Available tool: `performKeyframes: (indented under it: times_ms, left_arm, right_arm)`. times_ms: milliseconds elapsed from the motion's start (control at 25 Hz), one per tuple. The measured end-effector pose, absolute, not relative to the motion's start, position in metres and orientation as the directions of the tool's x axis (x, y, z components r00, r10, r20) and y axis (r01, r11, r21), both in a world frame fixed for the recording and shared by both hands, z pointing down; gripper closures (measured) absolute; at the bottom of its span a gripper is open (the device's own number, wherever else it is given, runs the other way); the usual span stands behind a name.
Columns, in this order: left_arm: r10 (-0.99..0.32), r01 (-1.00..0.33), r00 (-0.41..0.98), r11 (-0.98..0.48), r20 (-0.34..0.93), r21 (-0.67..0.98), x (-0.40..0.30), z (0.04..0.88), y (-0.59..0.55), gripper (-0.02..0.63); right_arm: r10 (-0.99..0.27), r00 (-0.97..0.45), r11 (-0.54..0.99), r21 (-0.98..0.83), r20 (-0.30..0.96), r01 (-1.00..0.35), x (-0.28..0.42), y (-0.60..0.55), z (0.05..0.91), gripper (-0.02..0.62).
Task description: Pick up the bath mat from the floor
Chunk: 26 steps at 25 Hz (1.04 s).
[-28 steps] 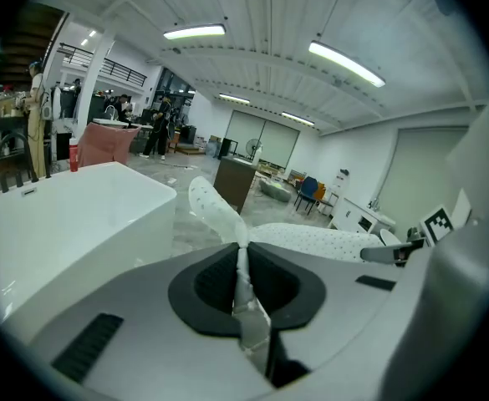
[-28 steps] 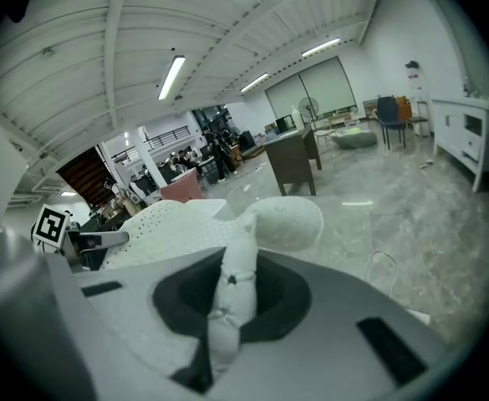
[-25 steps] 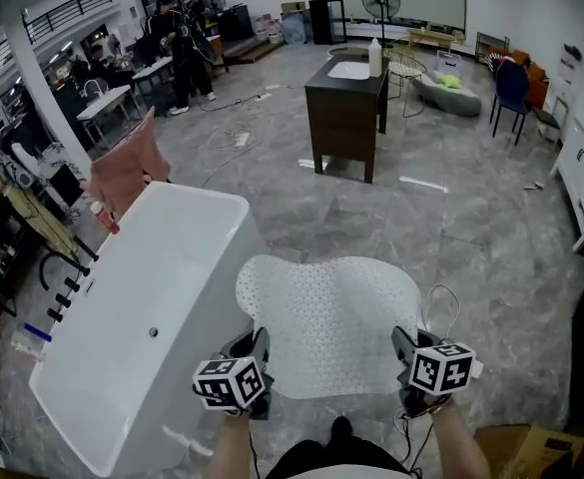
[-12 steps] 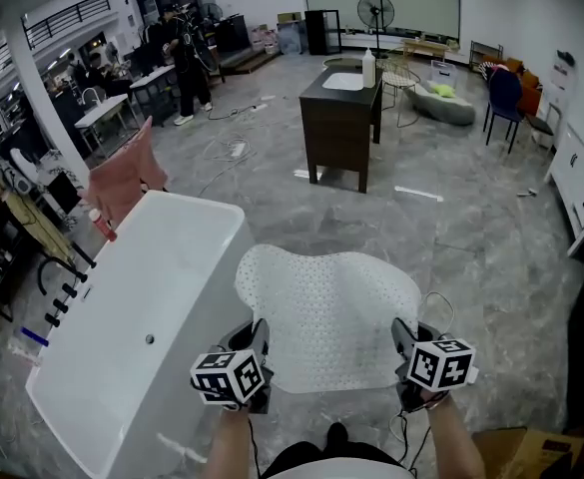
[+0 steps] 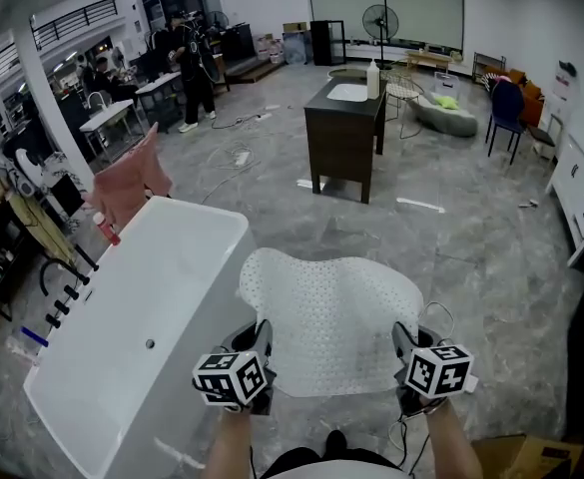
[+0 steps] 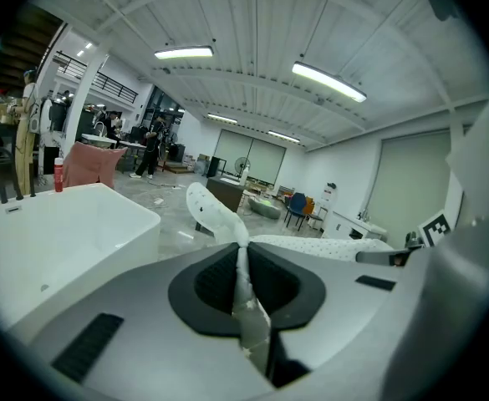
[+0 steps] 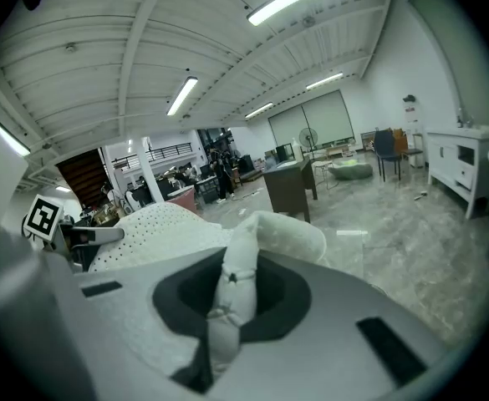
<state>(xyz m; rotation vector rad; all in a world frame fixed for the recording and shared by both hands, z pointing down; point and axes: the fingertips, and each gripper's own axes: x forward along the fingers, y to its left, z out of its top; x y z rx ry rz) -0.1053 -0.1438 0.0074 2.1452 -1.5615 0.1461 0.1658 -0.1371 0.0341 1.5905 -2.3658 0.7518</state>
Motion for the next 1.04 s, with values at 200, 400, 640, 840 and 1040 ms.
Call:
performKeyframes:
  times_ms: [200,400,640,840,1040]
  left_arm:
    - [-0.873,-0.918,0.345,-0.236,0.345,0.320,-0.108,0.003,-0.143,0.592]
    - [-0.872,-0.915,0.349,-0.239,0.342,0.324,-0.106,0.000,-0.142,0.592]
    - [-0.873,-0.914,0.351,-0.241,0.338,0.327,-0.109,0.003,-0.141,0.592]
    - [-0.876,-0.914,0.348,-0.238,0.334,0.327,-0.113,0.003,-0.139,0.592]
    - [-0.875,-0.913,0.352,-0.242,0.333,0.329,-0.113,0.001,-0.142,0.592]
  right_arm:
    - [-0.814,-0.405,0.309,-0.281,0.416,-0.909,0.162,-0.135,0.028,0.574]
    - [-0.815,-0.399,0.307,-0.271,0.419,-0.912,0.163,-0.135,0.025,0.574]
    - [-0.815,-0.394,0.303,-0.268,0.425,-0.915,0.160,-0.133,0.029,0.574]
    - [-0.812,-0.398,0.312,-0.260,0.427,-0.914,0.155,-0.131,0.030,0.574]
    - [-0.813,-0.397,0.313,-0.256,0.425,-0.915,0.152,-0.134,0.027,0.574]
